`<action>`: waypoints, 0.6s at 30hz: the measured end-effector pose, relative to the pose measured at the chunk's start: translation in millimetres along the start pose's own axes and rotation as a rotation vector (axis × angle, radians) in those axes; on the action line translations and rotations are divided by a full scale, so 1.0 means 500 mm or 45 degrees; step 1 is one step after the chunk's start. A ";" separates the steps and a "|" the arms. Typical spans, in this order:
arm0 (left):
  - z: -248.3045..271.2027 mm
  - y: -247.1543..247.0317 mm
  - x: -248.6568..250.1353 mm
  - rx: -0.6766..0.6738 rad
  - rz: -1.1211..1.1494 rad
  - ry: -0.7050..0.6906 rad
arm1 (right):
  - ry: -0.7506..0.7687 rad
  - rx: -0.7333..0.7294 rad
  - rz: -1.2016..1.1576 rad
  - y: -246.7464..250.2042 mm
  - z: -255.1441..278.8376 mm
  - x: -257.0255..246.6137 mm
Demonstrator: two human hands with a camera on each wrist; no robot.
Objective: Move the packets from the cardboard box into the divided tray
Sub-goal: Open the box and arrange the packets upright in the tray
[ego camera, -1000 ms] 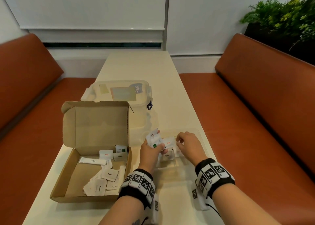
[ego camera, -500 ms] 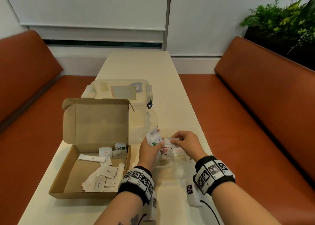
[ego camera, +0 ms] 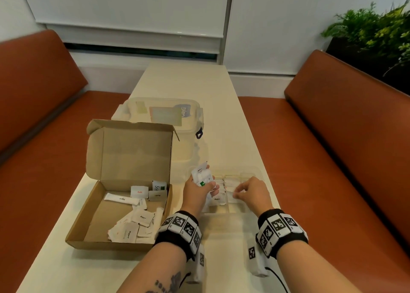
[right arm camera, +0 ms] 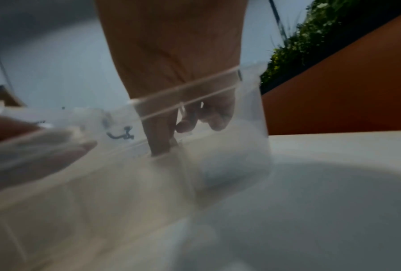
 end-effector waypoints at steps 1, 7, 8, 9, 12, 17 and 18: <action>0.000 0.000 0.000 0.000 -0.004 0.001 | 0.010 -0.004 0.022 -0.004 0.000 0.001; 0.000 0.000 0.001 0.013 -0.020 0.001 | 0.048 -0.036 0.131 -0.018 -0.001 -0.005; 0.000 0.001 0.001 0.013 -0.021 -0.001 | 0.057 -0.041 0.146 -0.019 -0.001 -0.008; 0.000 0.001 0.001 0.011 -0.022 -0.002 | 0.066 -0.040 0.157 -0.019 -0.002 -0.009; 0.000 0.000 0.001 0.002 -0.023 0.001 | 0.062 -0.020 0.157 -0.022 -0.003 -0.005; 0.002 -0.002 0.002 0.003 -0.034 0.015 | -0.001 -0.039 0.186 -0.032 -0.008 0.008; 0.003 -0.003 0.002 -0.004 -0.032 0.019 | -0.007 -0.043 0.181 -0.033 -0.008 0.009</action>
Point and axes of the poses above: each hand's wrist, its own z-axis away from the middle knuckle, its own y-axis out of the back of the hand, x = y × z, the point moved 5 cm from there along -z, towards the middle knuckle, and after that the axes turned 8 degrees about y, right-handed, at the moved point
